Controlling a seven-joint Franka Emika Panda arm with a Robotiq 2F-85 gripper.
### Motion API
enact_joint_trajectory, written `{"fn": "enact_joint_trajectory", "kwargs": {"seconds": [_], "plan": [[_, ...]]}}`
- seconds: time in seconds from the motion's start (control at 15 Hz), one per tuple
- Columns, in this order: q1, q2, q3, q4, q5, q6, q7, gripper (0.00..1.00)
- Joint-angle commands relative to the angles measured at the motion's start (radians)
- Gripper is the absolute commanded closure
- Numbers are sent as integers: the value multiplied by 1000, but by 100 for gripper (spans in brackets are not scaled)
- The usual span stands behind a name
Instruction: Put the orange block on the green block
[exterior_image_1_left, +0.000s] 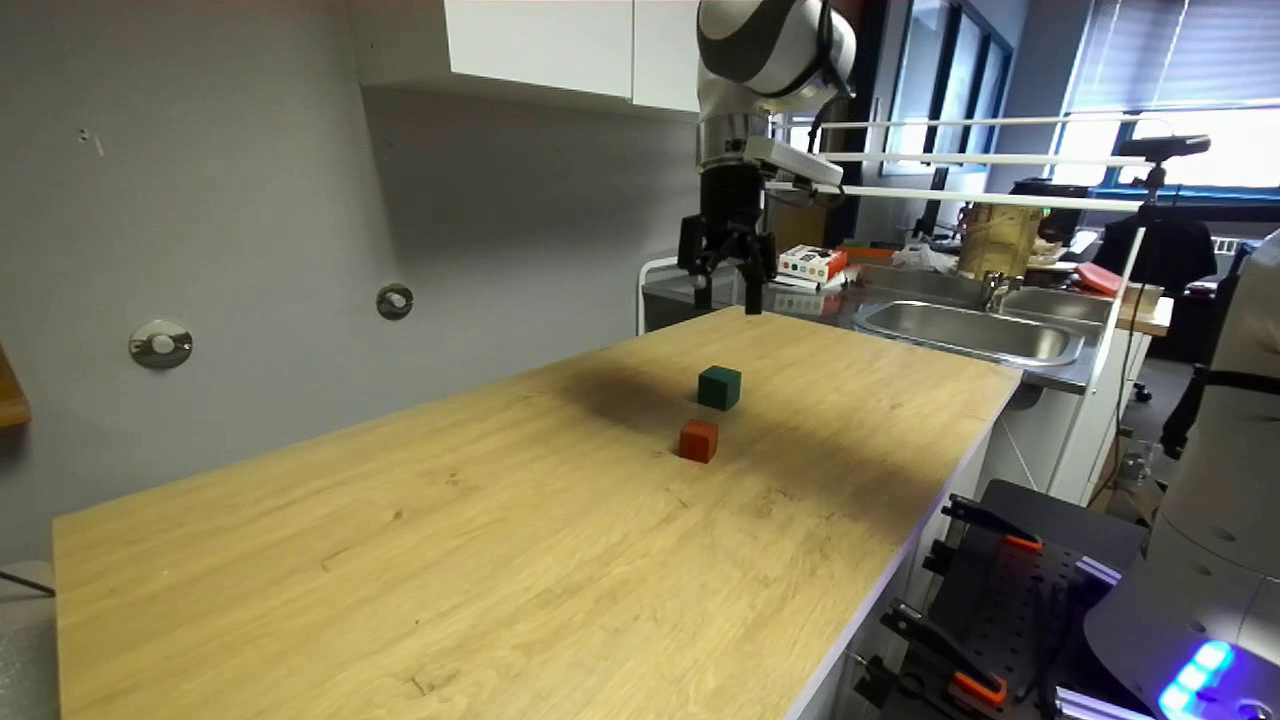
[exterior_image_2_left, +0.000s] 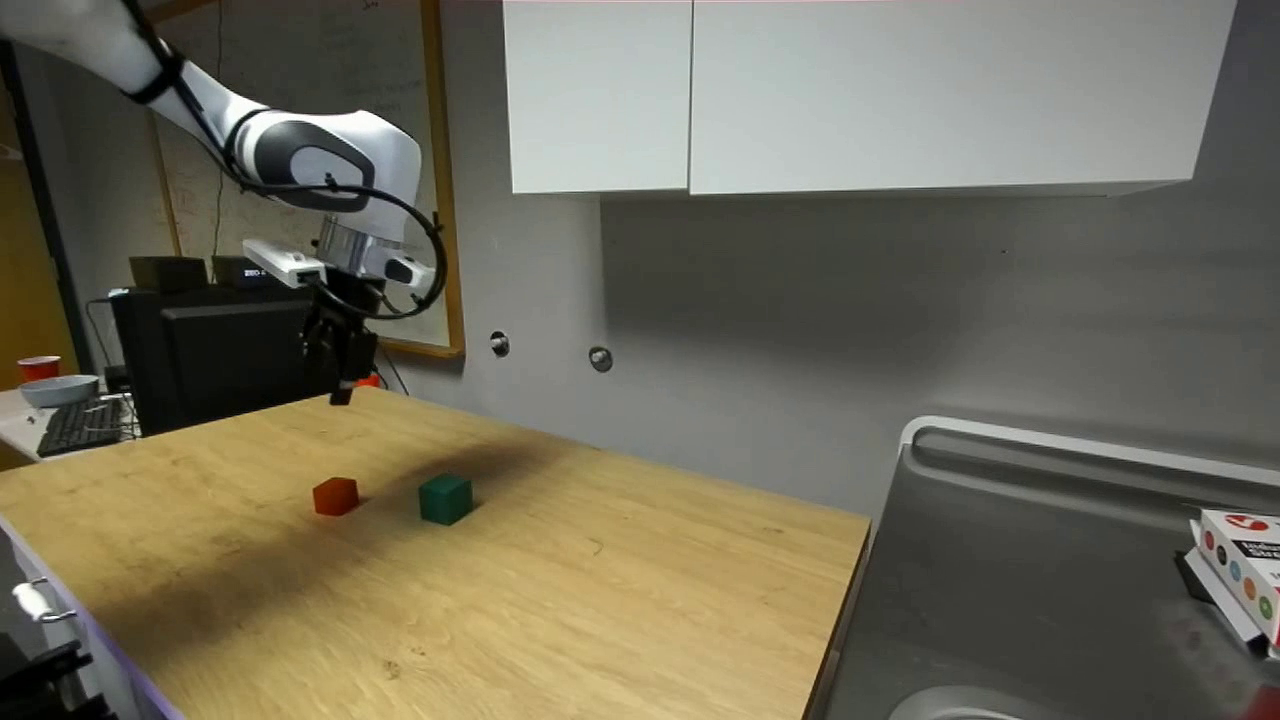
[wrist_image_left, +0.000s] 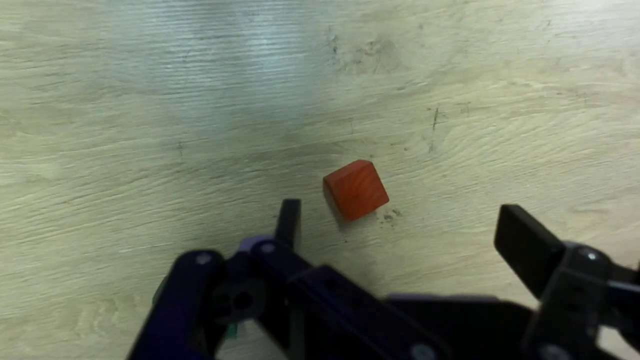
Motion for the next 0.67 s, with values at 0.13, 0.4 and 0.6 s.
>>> {"fn": "enact_joint_trajectory", "kwargs": {"seconds": [0.13, 0.4, 0.6], "plan": [[-21, 221, 30, 168, 39, -17, 107, 0], [-29, 317, 33, 220, 99, 1, 184, 0], [-32, 361, 32, 225, 154, 42, 243, 0]]}}
